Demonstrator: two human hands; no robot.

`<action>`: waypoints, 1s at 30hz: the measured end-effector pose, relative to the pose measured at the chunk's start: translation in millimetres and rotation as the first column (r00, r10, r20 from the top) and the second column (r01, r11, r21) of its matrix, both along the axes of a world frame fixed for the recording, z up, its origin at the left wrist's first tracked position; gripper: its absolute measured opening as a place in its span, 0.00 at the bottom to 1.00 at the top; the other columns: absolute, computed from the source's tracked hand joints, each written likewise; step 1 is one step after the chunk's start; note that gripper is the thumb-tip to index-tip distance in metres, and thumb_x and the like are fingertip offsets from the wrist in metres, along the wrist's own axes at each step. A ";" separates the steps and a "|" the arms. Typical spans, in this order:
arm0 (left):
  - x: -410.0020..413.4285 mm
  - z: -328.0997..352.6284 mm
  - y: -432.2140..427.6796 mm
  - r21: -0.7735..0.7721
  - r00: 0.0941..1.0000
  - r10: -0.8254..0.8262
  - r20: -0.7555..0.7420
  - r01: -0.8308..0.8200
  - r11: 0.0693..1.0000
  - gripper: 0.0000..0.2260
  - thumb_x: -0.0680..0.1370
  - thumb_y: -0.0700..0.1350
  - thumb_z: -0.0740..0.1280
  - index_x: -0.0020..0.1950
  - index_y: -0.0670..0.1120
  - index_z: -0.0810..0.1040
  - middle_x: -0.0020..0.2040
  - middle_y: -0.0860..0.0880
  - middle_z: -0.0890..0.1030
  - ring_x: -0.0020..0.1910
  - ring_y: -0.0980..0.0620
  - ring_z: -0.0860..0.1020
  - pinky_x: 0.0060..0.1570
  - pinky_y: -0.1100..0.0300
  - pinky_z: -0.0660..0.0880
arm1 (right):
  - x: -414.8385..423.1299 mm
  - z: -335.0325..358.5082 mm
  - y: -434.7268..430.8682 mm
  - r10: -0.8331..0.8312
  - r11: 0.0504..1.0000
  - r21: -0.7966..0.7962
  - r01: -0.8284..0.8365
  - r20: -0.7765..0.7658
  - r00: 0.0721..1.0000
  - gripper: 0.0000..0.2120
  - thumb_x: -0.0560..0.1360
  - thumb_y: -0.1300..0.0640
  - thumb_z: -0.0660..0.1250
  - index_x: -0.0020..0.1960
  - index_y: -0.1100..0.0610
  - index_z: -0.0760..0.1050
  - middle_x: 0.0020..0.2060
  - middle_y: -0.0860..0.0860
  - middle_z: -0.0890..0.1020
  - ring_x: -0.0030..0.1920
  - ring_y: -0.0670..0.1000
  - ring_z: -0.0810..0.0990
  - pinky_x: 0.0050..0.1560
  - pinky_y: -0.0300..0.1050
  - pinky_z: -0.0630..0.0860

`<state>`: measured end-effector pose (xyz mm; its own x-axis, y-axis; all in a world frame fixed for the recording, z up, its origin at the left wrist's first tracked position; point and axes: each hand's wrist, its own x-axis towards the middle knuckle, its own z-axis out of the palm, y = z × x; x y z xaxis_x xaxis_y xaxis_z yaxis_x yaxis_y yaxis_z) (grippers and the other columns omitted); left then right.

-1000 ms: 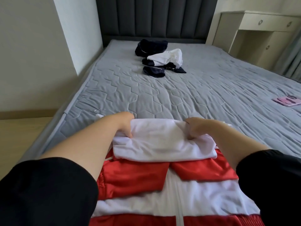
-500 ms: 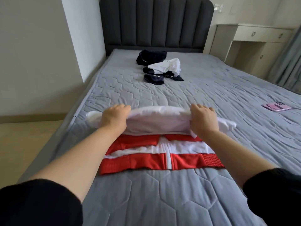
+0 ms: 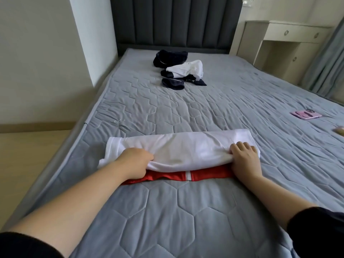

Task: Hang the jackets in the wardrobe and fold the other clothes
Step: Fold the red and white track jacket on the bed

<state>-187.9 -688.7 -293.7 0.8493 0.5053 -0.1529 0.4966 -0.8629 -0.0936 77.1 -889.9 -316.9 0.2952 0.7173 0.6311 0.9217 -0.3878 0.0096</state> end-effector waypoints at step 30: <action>43.5 -40.1 -31.2 -0.163 0.901 -0.021 0.433 0.101 0.981 0.30 0.73 0.45 0.54 0.77 0.52 0.55 0.76 0.51 0.59 0.75 0.51 0.58 0.72 0.53 0.55 | 10.3 8.4 0.6 0.174 0.984 -0.008 -0.178 0.243 0.954 0.07 0.64 0.67 0.58 0.31 0.62 0.74 0.27 0.56 0.74 0.25 0.56 0.73 0.28 0.45 0.72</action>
<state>-144.4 -719.9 -333.8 0.8812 0.4486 0.1493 0.3994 -0.8753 0.2726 87.4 -889.3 -308.5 0.0026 0.7351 0.6780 0.9462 -0.2212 0.2362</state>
